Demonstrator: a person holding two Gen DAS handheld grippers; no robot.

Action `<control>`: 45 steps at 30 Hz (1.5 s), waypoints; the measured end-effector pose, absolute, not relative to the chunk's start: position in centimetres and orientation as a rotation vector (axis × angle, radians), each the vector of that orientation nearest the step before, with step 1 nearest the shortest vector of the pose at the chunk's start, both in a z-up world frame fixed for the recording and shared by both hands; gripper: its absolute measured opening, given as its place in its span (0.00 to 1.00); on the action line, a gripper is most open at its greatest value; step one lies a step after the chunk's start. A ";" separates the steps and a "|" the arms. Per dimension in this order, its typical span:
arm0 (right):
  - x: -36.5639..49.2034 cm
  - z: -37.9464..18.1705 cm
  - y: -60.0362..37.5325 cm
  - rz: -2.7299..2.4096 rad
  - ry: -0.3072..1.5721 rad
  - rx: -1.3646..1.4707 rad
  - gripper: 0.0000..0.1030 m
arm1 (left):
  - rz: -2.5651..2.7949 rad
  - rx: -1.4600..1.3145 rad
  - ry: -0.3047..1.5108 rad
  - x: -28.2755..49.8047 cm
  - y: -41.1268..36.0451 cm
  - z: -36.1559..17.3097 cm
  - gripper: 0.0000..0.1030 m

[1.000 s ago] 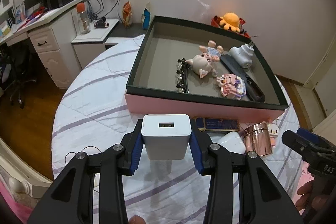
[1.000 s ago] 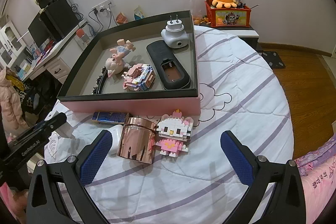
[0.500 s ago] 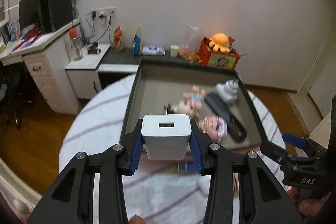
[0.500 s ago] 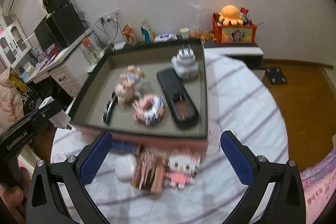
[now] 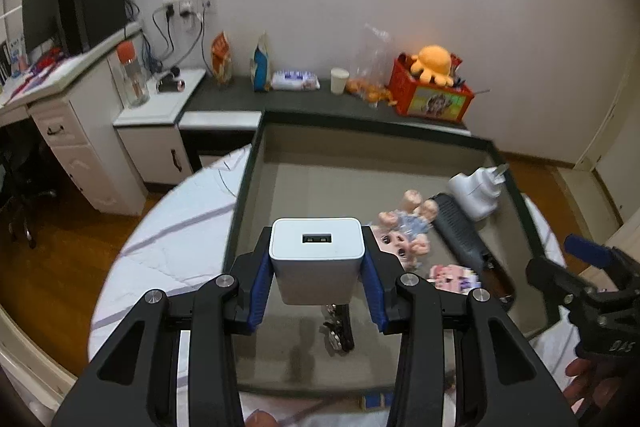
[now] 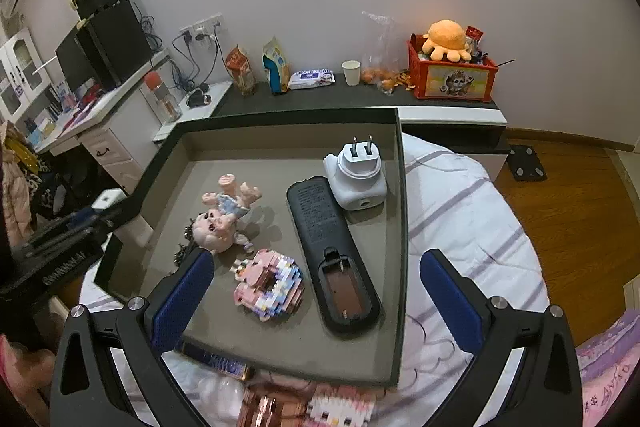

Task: Organize rigid objects
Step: 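Carry the charger with the left gripper into the box and release, then withdraw the left gripper from the box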

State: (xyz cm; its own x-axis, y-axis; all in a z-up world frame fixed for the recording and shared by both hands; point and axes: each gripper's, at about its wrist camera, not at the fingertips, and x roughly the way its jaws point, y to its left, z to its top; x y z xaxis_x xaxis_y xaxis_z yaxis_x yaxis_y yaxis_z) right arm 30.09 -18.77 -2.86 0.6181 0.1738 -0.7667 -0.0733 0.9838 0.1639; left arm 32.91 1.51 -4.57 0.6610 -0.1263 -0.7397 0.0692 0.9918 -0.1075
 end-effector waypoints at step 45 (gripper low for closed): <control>16.8 -3.7 -20.8 0.103 0.907 0.191 1.00 | -0.077 -0.093 0.836 16.8 1.7 -4.0 1.00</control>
